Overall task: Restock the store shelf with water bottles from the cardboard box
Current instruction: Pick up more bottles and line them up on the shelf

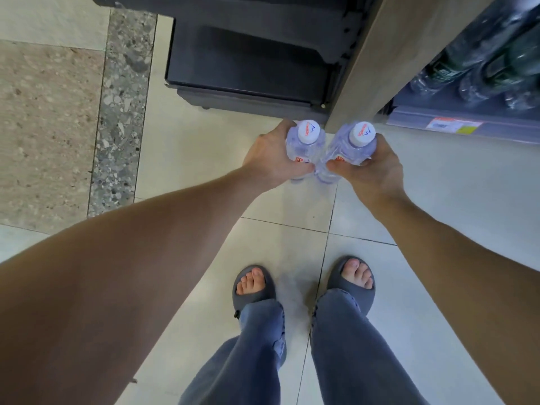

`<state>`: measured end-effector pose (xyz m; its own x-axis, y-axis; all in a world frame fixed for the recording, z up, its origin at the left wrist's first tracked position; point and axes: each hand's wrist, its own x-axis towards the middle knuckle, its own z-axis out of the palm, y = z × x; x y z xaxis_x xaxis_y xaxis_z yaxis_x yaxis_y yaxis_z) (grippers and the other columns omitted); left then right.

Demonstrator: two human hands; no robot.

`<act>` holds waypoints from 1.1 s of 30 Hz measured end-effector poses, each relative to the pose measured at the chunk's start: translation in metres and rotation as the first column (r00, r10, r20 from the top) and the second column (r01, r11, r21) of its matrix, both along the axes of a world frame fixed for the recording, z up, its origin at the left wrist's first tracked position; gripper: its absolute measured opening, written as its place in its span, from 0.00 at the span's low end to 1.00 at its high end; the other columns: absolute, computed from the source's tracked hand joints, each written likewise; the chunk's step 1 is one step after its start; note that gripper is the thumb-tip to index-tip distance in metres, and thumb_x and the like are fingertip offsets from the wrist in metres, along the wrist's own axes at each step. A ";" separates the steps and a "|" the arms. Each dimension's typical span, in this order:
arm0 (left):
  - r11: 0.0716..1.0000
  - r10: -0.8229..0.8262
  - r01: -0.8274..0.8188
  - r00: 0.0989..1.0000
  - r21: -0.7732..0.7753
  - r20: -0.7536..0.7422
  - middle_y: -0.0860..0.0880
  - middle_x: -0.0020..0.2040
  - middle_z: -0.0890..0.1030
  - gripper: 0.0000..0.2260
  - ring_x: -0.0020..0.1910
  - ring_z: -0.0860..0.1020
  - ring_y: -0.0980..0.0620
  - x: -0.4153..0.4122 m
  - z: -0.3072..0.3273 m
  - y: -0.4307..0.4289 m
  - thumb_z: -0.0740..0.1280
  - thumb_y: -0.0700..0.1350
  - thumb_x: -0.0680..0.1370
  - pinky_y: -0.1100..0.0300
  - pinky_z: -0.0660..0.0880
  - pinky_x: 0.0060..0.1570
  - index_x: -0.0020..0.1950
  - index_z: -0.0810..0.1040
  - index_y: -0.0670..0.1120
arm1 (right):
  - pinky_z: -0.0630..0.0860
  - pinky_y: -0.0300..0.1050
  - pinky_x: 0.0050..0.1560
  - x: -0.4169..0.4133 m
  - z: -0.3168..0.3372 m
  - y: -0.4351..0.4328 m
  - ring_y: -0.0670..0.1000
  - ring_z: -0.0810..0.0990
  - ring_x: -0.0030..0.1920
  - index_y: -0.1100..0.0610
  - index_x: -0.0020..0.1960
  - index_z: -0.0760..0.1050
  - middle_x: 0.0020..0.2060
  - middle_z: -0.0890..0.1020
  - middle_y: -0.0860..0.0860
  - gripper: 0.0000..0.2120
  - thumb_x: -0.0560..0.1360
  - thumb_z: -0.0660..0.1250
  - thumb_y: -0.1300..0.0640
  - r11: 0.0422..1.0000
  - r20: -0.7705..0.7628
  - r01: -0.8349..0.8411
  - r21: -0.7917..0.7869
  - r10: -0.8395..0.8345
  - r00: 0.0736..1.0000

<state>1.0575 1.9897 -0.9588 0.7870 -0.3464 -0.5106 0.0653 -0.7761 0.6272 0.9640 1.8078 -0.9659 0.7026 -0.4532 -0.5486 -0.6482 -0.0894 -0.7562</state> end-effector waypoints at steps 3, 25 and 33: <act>1.000 -0.019 0.019 1.000 0.002 0.006 0.58 0.53 0.82 0.27 0.53 0.81 0.51 -0.006 0.061 0.002 0.82 0.54 0.67 0.58 0.78 0.53 0.60 0.74 0.55 | 0.74 0.28 0.45 -0.013 0.067 0.005 0.36 0.80 0.43 0.48 0.57 0.77 0.46 0.83 0.38 0.22 0.66 0.81 0.57 1.000 0.028 0.008 0.000 -0.008 1.000; 0.867 -0.372 0.463 0.846 -0.182 0.382 0.62 0.49 0.86 0.23 0.48 0.83 0.64 -0.051 0.769 -0.089 0.83 0.61 0.66 0.64 0.77 0.47 0.56 0.78 0.59 | 0.80 0.49 0.55 -0.106 0.792 -0.105 0.43 0.84 0.51 0.43 0.61 0.78 0.52 0.85 0.41 0.23 0.68 0.81 0.49 0.966 0.409 -0.077 -0.247 0.176 0.895; 0.829 -0.271 0.472 0.809 -0.301 0.522 0.64 0.50 0.86 0.22 0.48 0.84 0.66 -0.137 0.923 -0.151 0.83 0.58 0.69 0.67 0.78 0.49 0.58 0.78 0.64 | 0.79 0.52 0.59 -0.203 0.938 -0.175 0.47 0.84 0.54 0.48 0.67 0.75 0.56 0.85 0.46 0.30 0.69 0.79 0.43 0.949 0.539 -0.027 -0.315 0.203 0.818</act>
